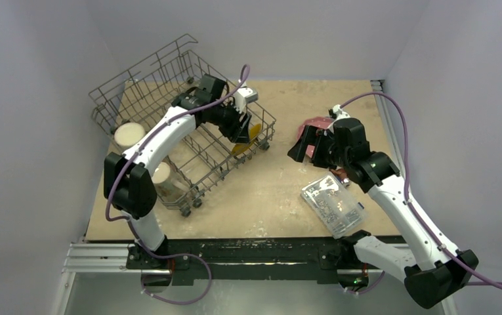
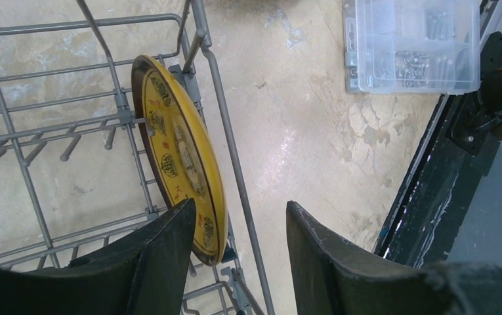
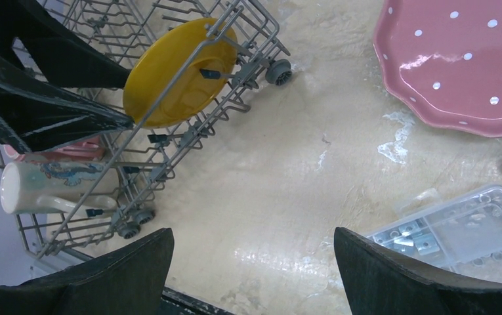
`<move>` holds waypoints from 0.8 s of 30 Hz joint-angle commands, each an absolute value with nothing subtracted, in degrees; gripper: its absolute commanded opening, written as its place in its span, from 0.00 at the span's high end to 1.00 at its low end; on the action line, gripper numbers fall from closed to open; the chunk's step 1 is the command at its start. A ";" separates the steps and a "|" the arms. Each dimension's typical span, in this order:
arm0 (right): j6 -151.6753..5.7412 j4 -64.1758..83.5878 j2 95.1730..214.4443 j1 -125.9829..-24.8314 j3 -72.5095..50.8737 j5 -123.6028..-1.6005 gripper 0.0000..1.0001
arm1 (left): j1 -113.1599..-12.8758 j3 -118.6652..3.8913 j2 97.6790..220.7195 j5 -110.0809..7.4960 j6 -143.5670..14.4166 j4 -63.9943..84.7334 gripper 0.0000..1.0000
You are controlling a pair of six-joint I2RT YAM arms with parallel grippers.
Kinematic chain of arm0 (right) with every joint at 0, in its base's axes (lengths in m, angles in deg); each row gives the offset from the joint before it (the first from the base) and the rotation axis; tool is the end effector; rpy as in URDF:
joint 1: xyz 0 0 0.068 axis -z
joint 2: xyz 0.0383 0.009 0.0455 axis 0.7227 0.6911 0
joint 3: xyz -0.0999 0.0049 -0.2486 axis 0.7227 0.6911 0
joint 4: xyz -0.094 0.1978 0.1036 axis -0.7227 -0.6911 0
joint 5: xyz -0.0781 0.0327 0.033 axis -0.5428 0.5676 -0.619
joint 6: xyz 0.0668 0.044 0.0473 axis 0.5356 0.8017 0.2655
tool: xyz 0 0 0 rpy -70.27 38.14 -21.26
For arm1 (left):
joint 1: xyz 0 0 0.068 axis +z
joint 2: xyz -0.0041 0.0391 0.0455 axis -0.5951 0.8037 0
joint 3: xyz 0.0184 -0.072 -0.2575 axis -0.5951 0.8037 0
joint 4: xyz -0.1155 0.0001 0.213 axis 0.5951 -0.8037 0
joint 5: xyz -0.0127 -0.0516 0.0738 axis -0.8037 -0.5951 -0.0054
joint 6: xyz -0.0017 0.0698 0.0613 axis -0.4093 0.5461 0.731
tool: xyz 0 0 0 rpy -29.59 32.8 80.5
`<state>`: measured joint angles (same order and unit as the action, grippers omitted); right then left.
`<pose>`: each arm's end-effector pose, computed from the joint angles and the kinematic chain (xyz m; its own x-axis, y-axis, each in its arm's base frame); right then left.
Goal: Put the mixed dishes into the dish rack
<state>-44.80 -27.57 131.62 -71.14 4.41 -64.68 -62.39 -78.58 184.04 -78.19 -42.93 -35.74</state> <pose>0.2071 0.1049 0.3117 -0.7112 0.2993 -0.6361 -0.1006 0.8522 0.5135 0.3263 -0.2117 0.2905 -0.5680 0.4342 -0.6992 0.7951 0.5091 -0.3297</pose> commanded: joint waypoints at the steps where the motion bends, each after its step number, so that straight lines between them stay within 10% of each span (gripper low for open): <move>1: -44.54 -25.38 130.89 -71.28 4.53 -64.17 0.07 | -64.29 -79.60 186.65 -74.92 -42.11 -35.97 0.48; 24: -44.63 -26.28 129.53 -71.25 4.90 -64.97 0.07 | -61.55 -80.40 184.64 -78.58 -39.21 -40.79 1.00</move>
<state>-44.82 -27.61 129.71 -71.14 5.07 -64.72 -64.94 -78.75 188.50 -73.73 -42.67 -39.20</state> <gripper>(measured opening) 0.931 0.194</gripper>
